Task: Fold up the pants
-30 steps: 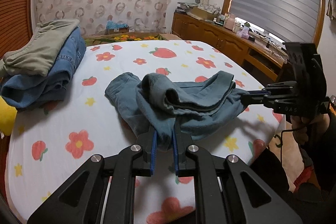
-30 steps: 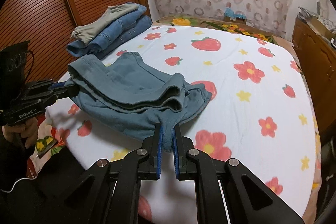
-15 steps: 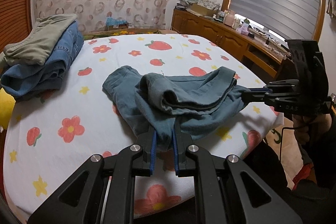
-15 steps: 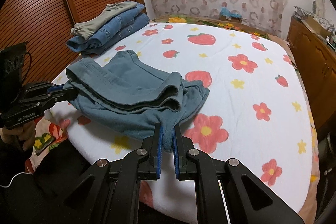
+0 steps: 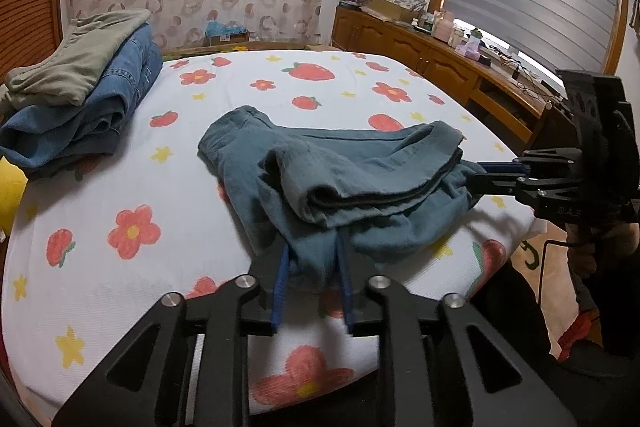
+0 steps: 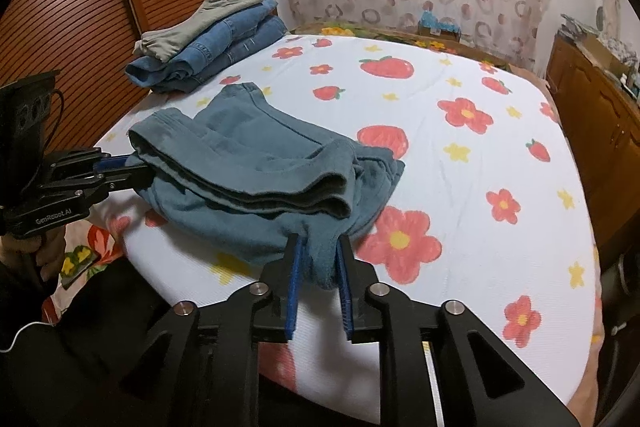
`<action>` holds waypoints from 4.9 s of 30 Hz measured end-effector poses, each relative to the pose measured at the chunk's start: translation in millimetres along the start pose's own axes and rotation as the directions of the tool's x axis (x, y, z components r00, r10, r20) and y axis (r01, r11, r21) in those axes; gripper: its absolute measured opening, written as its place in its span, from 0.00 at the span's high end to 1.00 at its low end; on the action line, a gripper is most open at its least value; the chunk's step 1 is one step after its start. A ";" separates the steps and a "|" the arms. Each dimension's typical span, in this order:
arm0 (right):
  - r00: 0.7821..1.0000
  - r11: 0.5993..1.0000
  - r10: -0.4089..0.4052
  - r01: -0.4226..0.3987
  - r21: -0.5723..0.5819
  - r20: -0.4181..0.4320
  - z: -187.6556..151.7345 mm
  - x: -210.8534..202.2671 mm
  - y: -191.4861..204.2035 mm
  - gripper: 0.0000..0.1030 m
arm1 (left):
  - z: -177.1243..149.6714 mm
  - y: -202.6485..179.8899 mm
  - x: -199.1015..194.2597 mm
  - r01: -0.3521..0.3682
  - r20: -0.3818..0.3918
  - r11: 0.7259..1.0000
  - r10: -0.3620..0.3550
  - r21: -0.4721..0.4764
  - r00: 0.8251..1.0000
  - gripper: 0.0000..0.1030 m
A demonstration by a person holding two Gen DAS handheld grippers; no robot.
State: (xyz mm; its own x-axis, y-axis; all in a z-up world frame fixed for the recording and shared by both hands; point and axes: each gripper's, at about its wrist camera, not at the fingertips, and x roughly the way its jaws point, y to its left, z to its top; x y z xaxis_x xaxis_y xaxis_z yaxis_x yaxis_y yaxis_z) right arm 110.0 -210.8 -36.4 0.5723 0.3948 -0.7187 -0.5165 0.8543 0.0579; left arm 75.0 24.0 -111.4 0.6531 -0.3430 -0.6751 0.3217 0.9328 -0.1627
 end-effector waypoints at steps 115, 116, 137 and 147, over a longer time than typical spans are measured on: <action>0.999 0.994 0.041 -0.041 0.105 0.002 -17.4 15.6 -25.2 0.89 | -14.9 5.1 -21.8 0.028 0.019 1.000 -0.027 -0.010 0.999 0.94; 0.999 0.993 0.043 -0.043 0.107 0.003 -17.8 15.4 -25.4 0.89 | -17.0 6.2 -21.6 0.024 0.010 1.000 -0.024 -0.011 1.000 0.94; 0.999 0.990 -0.017 0.010 0.138 0.048 14.0 12.6 -38.1 0.60 | 18.4 30.2 -6.1 -0.083 0.057 0.996 0.085 -0.037 0.995 0.23; 1.000 0.990 -0.031 0.031 0.137 -0.004 32.7 41.4 -40.5 0.60 | 37.8 34.7 19.4 -0.091 0.037 0.995 0.093 -0.047 0.995 0.23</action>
State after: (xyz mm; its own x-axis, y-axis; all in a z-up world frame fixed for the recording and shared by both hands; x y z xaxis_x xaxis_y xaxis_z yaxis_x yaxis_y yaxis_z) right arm 175.5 -218.0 -45.8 0.5854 0.3671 -0.7228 -0.4068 0.9042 0.1298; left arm 124.8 45.6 -102.9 0.7049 -0.2585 -0.6605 0.2279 0.9644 -0.1342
